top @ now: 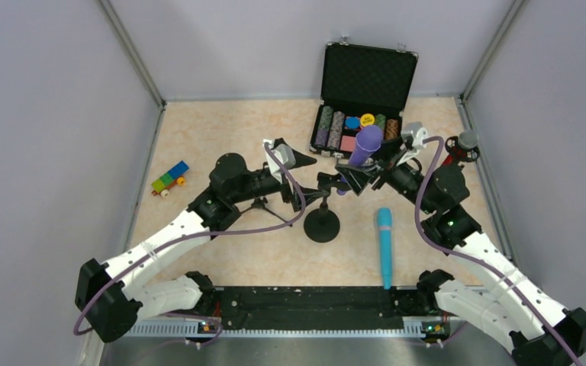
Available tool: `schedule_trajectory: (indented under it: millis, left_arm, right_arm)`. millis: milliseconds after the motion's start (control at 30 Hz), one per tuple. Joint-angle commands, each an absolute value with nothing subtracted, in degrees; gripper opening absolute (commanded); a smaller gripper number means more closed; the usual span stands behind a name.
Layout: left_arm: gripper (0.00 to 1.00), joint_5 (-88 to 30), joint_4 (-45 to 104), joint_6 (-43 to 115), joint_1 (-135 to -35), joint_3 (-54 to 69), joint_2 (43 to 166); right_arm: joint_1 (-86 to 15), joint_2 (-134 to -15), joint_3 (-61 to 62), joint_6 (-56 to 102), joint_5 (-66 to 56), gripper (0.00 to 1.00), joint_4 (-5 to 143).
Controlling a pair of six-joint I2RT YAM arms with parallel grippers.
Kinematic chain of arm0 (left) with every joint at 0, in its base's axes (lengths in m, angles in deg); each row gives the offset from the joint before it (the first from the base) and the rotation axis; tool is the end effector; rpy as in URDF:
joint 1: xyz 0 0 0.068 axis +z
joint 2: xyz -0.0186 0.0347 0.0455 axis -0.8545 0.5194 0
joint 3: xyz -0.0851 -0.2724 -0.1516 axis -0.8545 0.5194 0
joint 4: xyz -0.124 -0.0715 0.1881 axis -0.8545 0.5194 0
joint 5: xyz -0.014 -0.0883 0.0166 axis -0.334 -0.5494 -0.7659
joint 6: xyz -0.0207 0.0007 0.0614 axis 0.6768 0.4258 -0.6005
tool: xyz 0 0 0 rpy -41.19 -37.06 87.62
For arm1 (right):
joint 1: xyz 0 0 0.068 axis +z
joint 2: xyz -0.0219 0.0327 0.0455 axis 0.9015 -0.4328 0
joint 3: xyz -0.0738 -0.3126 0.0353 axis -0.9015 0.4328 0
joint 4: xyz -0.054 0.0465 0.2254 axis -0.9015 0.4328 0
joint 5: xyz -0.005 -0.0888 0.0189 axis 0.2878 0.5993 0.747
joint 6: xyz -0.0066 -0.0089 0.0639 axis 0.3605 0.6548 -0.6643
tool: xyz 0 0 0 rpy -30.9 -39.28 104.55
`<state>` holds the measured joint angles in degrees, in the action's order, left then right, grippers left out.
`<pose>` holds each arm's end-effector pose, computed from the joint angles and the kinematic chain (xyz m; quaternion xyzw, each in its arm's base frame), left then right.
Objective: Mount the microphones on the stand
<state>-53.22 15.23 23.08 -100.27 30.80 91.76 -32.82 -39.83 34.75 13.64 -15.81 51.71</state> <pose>0.1465 -0.1660 0.4040 0.4300 0.5467 -0.4192 0.5835 0.1139 0.0884 0.4091 -0.2039 0.5994 0.4025 0.6611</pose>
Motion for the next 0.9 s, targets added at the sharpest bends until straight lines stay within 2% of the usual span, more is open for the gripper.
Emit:
schedule_trajectory:
  millis: [0,200,333,667,867]
  left_arm:
    - [0.89,-54.01,11.63,24.18,-99.93,27.88,89.51]
    - [0.89,-55.46,13.01,24.17,-99.93,24.4,89.61]
    - [0.85,-55.68,16.29,22.57,-99.93,21.16,91.33]
    - [0.67,-56.91,23.19,19.32,-100.47,14.21,96.92]
    - [0.5,-57.47,26.42,17.9,-101.71,11.49,99.71]
  right_arm:
    - [-32.02,-37.28,35.99,13.0,-14.15,0.99,53.18]
    - [-31.99,-34.37,38.1,11.72,-13.54,0.99,56.4]
    - [-32.0,-32.24,40.34,11.59,-12.63,0.99,59.42]
    - [-32.03,-25.4,45.23,8.34,-7.89,0.99,64.85]
    - [-31.94,-23.37,48.34,5.82,-7.02,0.99,64.53]
